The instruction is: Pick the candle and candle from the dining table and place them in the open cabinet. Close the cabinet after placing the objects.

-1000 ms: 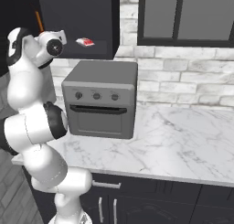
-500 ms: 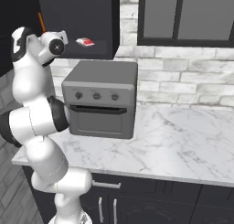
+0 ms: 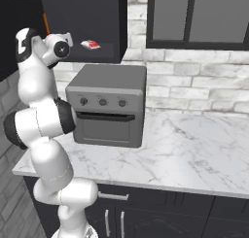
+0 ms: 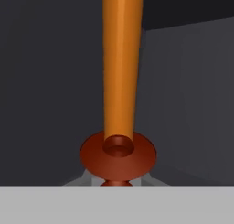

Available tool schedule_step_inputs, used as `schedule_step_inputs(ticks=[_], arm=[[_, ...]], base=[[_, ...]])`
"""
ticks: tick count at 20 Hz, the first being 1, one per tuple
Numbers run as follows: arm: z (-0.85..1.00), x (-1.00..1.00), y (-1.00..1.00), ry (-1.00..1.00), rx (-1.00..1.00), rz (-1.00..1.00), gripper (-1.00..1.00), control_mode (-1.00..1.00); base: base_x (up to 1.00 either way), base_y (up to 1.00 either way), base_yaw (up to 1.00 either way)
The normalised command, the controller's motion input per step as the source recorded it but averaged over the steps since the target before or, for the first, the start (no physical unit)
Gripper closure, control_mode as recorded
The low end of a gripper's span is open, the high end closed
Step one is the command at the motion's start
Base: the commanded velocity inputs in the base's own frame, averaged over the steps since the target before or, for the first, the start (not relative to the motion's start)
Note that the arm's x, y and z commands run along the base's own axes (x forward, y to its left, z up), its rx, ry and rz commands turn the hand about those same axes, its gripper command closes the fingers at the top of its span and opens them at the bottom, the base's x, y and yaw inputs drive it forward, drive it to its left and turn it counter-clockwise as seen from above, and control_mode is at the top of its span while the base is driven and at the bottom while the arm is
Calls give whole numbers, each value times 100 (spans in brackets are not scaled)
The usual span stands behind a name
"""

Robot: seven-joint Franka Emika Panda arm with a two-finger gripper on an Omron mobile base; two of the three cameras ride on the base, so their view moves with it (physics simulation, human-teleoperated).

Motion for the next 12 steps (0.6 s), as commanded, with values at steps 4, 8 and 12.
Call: schedule_step_inputs(ticks=[4,8,12], arm=[[-8,29,12,0,0,0,100,-100],[-15,28,12,0,-1,0,100,-100],[-22,26,11,0,-3,0,100,-100]], base=[[0,0,0],[0,0,0],[0,0,0]])
